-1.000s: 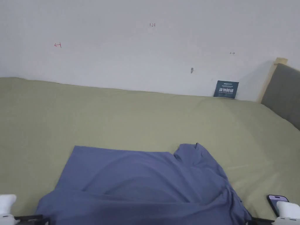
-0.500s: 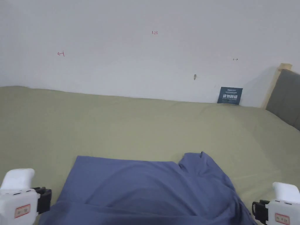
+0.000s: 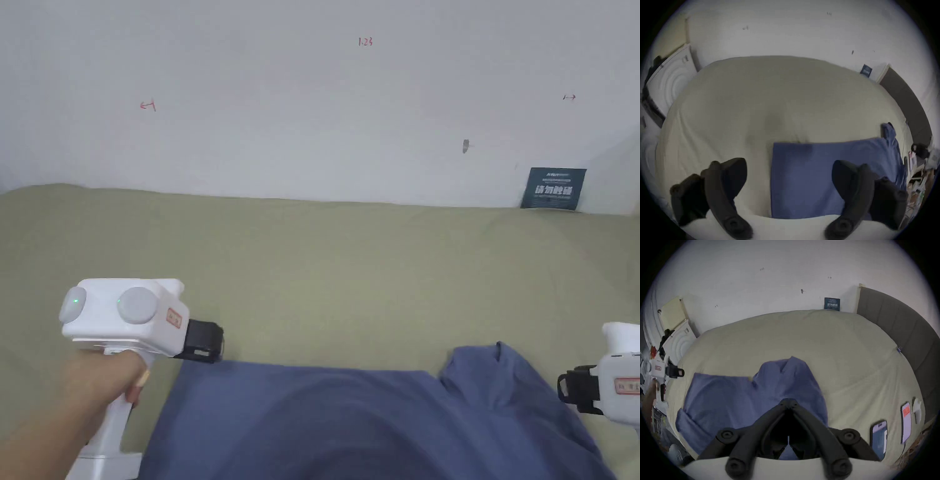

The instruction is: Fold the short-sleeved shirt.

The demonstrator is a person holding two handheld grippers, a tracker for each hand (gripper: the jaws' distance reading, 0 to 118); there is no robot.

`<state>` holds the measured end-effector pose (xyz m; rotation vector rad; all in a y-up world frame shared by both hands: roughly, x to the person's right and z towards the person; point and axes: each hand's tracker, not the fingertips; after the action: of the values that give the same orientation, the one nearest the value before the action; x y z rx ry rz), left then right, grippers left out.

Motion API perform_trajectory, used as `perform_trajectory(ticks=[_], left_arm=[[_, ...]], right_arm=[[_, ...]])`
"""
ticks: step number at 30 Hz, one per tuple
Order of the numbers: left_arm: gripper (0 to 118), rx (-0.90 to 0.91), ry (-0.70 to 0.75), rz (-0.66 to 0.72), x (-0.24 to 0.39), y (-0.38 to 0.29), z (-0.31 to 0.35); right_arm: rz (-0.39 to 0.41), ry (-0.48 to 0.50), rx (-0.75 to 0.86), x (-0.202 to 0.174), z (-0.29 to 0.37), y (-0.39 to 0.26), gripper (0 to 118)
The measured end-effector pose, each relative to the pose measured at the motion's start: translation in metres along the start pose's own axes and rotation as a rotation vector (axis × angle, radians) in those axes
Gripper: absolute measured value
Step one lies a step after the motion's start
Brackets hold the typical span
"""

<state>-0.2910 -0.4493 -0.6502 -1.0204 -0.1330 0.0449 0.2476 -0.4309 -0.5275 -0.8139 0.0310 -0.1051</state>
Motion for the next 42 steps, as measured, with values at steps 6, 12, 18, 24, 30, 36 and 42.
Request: perform_trajectory(ticks=[6, 12, 18, 24, 30, 36, 42], left_arm=[[82, -0.180, 0.017, 0.036, -0.001, -0.004, -0.070], [18, -0.026, 0.051, -0.047, 0.011, -0.034, -0.039], [6, -0.046, 0.003, -0.056, 0.009, -0.037, -0.034], [6, -0.029, -0.025, -0.029, 0.005, -0.038, -0.028], [6, 0.076, -0.021, -0.099, 0.018, -0.047, 0.010], [6, 0.166, -0.088, -0.130, 0.013, -0.065, 0.087], [6, 0.240, -0.140, -0.088, -0.006, -0.122, 0.158]], right_arm=[[0.057, -0.045, -0.042, 0.013, -0.034, 0.037, 0], [0.046, -0.051, -0.197, 0.046, -0.095, 0.044, 29], [-0.055, -0.062, -0.365, 0.063, -0.146, 0.034, 107], [0.065, -0.106, -0.249, 0.042, -0.131, 0.043, 0], [0.073, -0.026, -0.138, 0.014, -0.076, 0.049, 0], [0.121, 0.025, -0.047, 0.004, 0.010, 0.044, 0], [0.135, 0.013, -0.002, 0.021, 0.085, 0.004, 0]])
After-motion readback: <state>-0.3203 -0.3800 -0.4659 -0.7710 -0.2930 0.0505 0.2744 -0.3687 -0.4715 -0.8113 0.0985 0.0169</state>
